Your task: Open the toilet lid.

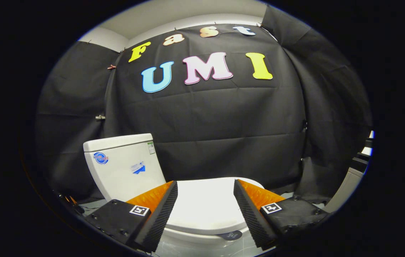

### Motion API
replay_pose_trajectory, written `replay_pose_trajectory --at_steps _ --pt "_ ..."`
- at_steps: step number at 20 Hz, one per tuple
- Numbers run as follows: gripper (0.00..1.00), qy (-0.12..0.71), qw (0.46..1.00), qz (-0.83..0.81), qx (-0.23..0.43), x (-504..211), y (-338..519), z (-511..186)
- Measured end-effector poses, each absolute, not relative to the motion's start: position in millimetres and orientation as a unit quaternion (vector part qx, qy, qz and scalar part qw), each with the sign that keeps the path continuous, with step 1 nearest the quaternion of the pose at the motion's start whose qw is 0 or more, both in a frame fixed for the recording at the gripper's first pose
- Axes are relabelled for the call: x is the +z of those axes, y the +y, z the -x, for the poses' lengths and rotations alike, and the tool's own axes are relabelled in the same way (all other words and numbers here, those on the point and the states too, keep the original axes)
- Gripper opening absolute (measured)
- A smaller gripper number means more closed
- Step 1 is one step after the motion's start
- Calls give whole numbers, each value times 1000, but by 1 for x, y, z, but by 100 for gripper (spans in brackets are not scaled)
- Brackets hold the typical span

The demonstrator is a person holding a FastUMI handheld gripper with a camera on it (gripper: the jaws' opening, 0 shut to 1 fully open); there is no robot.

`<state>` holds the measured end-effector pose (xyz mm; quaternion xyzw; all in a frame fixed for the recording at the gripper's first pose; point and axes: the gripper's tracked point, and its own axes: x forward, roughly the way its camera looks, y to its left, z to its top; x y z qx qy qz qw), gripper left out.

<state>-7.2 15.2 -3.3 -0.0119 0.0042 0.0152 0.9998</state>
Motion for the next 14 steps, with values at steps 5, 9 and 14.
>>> replay_pose_trajectory --at_steps 5,9,14 --pt "98 3 1000 8 12 0 12 5" --pt "98 14 1000 2 5 -8 4 5" --pt "98 30 1000 3 3 -22 3 5"
